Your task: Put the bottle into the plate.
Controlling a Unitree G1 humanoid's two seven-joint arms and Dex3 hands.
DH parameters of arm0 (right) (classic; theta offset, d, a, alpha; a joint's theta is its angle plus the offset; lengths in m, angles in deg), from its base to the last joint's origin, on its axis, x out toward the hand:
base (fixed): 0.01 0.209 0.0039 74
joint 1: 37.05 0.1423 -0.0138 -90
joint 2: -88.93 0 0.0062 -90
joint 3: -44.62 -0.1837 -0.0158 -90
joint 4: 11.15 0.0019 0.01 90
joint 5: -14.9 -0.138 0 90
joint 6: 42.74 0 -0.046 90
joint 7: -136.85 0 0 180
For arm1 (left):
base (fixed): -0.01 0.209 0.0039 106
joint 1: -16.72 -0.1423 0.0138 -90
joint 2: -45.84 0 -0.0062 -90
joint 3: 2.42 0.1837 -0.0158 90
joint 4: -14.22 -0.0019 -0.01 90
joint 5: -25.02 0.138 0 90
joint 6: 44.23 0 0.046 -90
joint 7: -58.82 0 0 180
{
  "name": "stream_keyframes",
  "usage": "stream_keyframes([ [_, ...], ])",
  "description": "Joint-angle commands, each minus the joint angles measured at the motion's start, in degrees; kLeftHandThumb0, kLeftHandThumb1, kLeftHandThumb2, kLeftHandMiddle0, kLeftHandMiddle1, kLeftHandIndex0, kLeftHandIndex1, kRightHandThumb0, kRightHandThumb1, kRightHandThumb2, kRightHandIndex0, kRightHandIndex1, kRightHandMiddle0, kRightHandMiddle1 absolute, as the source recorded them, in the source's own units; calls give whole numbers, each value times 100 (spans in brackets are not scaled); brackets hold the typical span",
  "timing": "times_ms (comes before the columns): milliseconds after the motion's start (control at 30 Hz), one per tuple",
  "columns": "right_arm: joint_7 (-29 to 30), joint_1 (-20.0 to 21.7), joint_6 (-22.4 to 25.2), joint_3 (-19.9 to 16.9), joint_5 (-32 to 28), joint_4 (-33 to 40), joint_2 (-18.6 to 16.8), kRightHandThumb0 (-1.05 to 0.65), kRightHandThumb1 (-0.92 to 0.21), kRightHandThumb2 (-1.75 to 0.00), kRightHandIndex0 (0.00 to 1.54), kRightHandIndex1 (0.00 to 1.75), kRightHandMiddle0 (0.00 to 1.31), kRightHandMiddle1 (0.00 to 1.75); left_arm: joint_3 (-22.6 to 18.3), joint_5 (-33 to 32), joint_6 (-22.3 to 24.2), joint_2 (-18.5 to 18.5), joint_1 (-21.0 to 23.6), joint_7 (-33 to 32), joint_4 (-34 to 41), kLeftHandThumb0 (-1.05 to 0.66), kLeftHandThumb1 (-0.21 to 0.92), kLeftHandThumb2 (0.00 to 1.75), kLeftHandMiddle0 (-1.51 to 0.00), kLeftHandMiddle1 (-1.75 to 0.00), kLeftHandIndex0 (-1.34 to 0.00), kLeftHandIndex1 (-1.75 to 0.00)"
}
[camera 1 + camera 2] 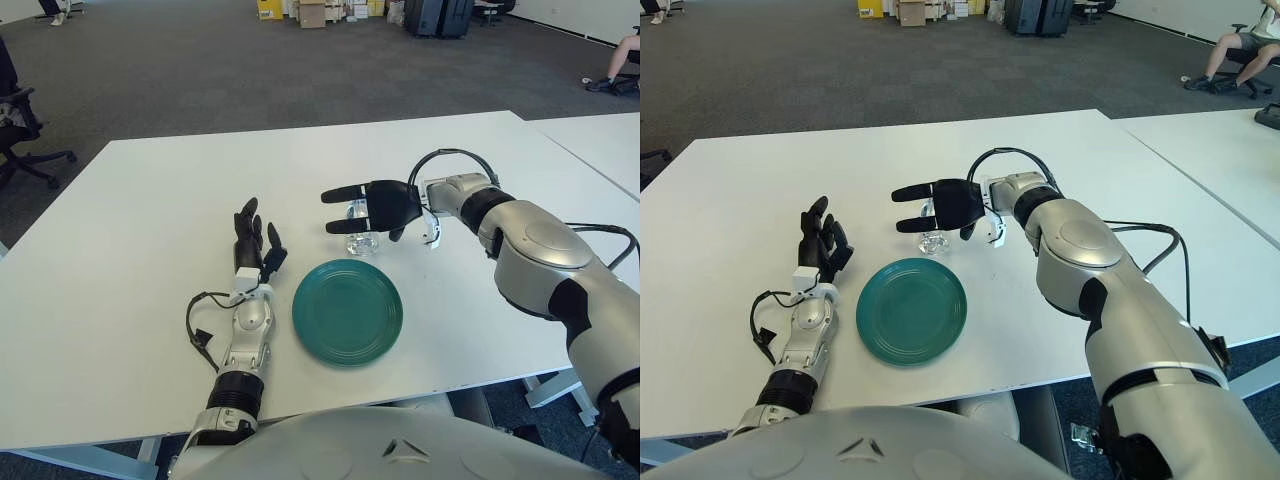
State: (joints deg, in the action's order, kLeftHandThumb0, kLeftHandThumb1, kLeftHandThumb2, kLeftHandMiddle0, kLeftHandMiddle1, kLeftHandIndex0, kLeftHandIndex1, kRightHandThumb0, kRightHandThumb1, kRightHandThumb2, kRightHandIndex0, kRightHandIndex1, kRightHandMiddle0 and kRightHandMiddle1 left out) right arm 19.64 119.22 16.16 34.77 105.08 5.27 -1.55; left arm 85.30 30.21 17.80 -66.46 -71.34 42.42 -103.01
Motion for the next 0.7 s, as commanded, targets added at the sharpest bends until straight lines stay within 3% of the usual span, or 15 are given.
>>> stream_keyframes([
  [0, -135, -51, 77, -73, -138, -97, -79, -74, -92, -47, 0, 0, 1, 1, -17, 67, 12, 12, -6, -68, 84, -78, 92, 82, -33, -2, 0, -76],
  [667, -635, -175, 228, -140, -315, -314, -280, -81, -92, -32, 0, 0, 0, 9, -16, 34, 21, 4, -75, -88, 168, -77, 92, 82, -34, -1, 0, -79],
])
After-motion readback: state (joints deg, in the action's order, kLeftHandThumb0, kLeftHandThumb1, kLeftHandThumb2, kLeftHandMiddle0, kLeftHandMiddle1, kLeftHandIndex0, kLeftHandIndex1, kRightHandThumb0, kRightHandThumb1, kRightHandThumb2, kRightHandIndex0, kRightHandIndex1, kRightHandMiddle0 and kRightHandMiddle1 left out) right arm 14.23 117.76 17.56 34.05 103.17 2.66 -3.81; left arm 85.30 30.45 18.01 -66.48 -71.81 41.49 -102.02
